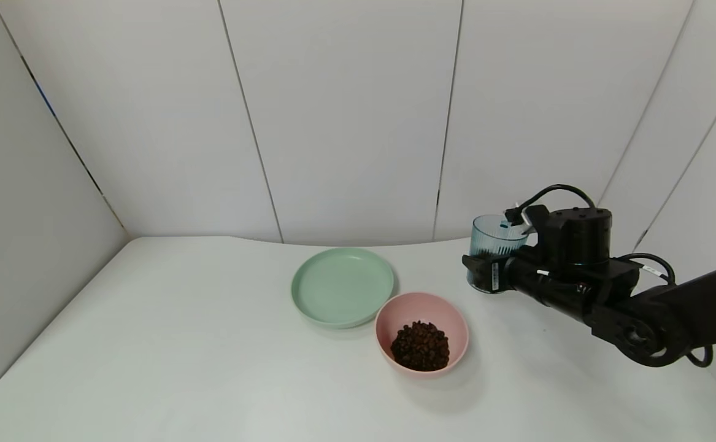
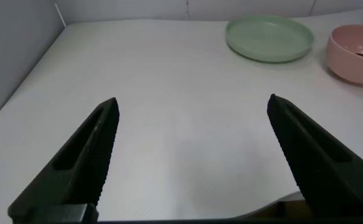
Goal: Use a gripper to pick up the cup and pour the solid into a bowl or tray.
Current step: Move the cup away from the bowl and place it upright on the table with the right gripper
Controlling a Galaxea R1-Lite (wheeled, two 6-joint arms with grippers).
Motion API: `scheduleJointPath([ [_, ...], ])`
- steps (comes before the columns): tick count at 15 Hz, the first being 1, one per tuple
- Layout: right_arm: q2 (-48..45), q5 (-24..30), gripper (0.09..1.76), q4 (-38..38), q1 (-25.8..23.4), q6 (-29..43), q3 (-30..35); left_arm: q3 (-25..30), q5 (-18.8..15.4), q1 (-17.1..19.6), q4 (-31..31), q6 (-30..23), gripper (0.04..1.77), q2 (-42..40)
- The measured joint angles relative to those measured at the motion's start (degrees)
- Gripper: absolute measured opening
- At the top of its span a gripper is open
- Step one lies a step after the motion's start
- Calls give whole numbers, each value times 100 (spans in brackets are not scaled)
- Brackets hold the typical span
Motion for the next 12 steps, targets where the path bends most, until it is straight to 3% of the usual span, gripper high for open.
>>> scheduleJointPath([
  [12, 924, -35, 136, -1254, -897, -374, 156, 0, 0, 0, 0, 0, 172, 0],
])
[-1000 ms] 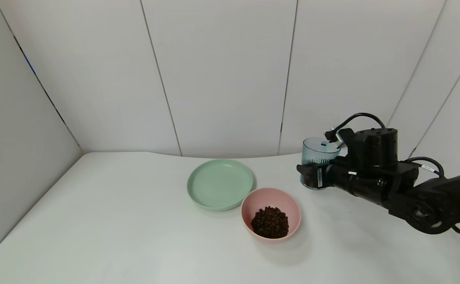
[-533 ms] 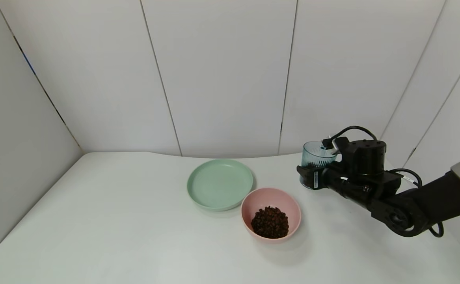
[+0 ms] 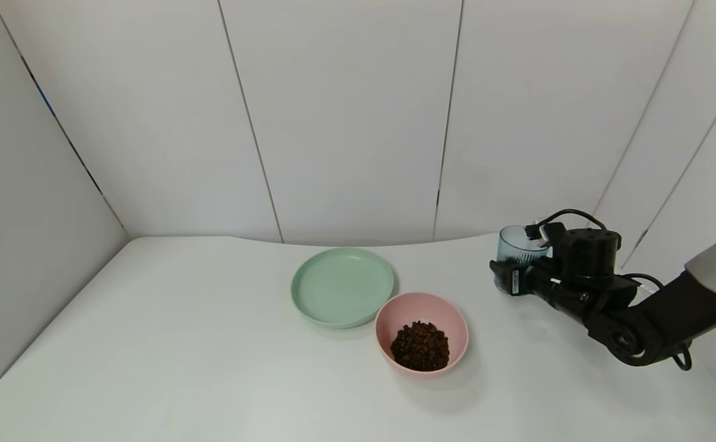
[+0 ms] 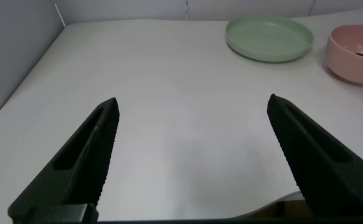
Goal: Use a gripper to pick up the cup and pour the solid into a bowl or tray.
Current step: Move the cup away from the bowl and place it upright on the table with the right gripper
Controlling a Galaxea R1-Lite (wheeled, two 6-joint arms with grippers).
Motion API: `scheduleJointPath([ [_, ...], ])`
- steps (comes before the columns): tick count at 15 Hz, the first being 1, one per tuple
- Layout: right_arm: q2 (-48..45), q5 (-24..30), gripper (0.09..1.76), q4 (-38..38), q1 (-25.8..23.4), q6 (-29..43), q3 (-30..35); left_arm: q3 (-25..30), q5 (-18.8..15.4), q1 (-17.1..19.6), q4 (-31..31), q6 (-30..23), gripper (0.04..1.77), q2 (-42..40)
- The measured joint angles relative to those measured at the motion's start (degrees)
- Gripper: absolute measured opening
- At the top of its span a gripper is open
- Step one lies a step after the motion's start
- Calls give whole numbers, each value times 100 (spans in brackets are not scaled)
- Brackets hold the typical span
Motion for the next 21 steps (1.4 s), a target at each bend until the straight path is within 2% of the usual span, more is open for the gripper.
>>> scheduleJointPath([
  [3, 195, 7, 136, -429, -190, -49, 157, 0, 0, 0, 0, 0, 172, 0],
  [12, 538, 52, 136, -752, -518, -20, 210, 0, 0, 0, 0, 0, 172, 0],
  [15, 592, 60, 149, -763, -503, -27, 221, 0, 0, 0, 0, 0, 172, 0],
  [21, 603, 72, 161, -788, -523, -24, 232, 0, 0, 0, 0, 0, 172, 0],
])
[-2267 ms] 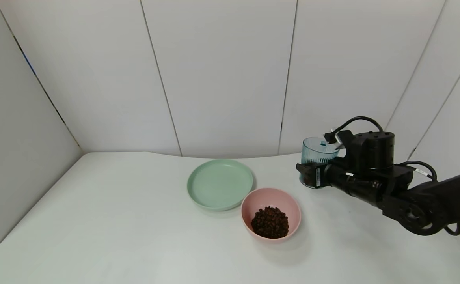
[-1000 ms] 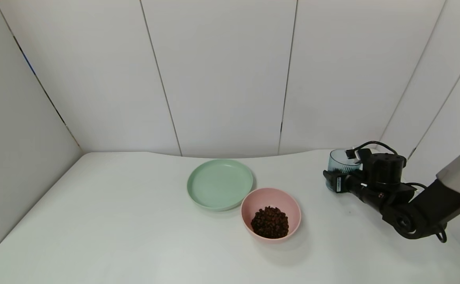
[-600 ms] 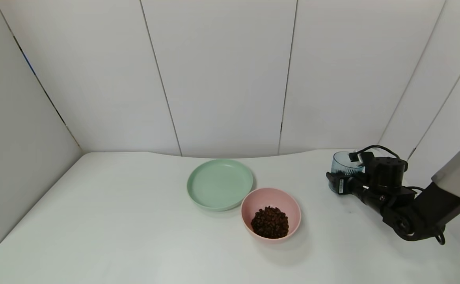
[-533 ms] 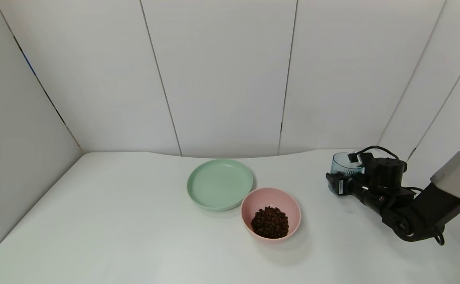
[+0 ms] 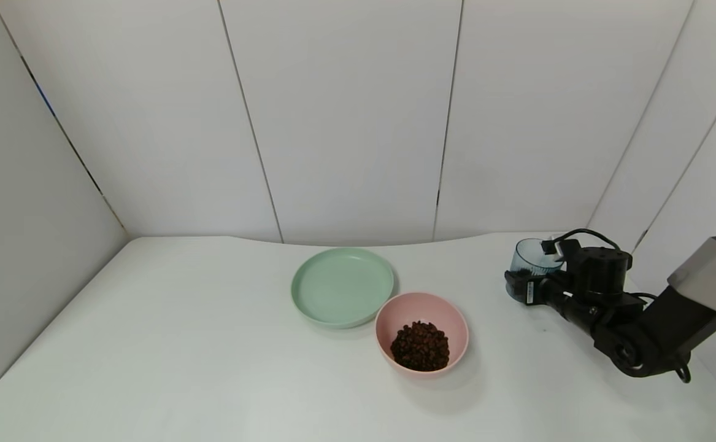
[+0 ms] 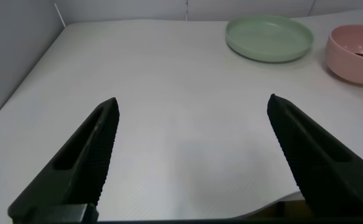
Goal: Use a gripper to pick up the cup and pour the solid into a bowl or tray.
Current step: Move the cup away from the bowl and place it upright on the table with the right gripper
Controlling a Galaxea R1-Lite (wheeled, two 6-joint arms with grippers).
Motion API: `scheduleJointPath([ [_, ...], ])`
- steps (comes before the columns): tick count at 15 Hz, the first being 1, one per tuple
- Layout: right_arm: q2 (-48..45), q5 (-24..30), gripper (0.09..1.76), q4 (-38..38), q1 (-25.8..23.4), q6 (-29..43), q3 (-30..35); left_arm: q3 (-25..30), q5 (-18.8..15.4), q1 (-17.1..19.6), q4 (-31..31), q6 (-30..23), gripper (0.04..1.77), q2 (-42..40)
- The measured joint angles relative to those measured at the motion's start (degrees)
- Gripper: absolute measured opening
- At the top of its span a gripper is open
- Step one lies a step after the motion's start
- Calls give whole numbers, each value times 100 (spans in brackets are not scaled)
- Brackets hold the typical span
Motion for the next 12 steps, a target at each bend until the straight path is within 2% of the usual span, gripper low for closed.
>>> scheduleJointPath([
  [3, -102, 38, 164, 145, -2, 5, 22, 0, 0, 0, 0, 0, 172, 0],
  [5, -257, 115, 166, 545, -20, 9, 41, 0, 0, 0, 0, 0, 172, 0],
  [8, -785, 374, 167, 1576, -52, 107, 67, 0, 0, 0, 0, 0, 172, 0],
  [12, -1998, 825, 169, 3351, -96, 176, 41, 0, 0, 0, 0, 0, 172, 0],
])
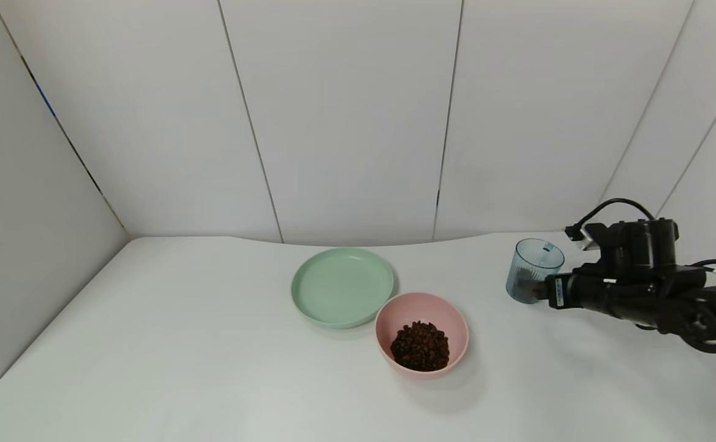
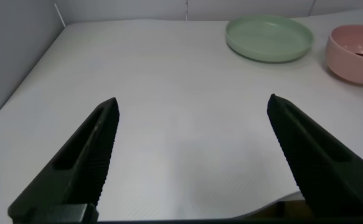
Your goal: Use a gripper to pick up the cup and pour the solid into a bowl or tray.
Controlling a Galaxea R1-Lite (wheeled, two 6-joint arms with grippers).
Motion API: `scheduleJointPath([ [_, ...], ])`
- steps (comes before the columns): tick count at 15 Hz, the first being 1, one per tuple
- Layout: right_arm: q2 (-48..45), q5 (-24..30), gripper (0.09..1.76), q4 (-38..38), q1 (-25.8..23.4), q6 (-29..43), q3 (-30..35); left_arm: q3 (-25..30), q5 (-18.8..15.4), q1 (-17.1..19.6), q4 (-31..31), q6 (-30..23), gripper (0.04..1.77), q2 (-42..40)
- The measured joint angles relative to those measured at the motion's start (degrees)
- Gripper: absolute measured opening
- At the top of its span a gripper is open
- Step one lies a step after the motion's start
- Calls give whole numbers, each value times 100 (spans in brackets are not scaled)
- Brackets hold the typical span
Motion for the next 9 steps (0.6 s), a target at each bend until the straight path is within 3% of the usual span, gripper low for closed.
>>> scheduleJointPath([
  [9, -2975, 88, 170, 2708, 243, -107, 61, 0, 0, 0, 0, 0, 172, 0],
])
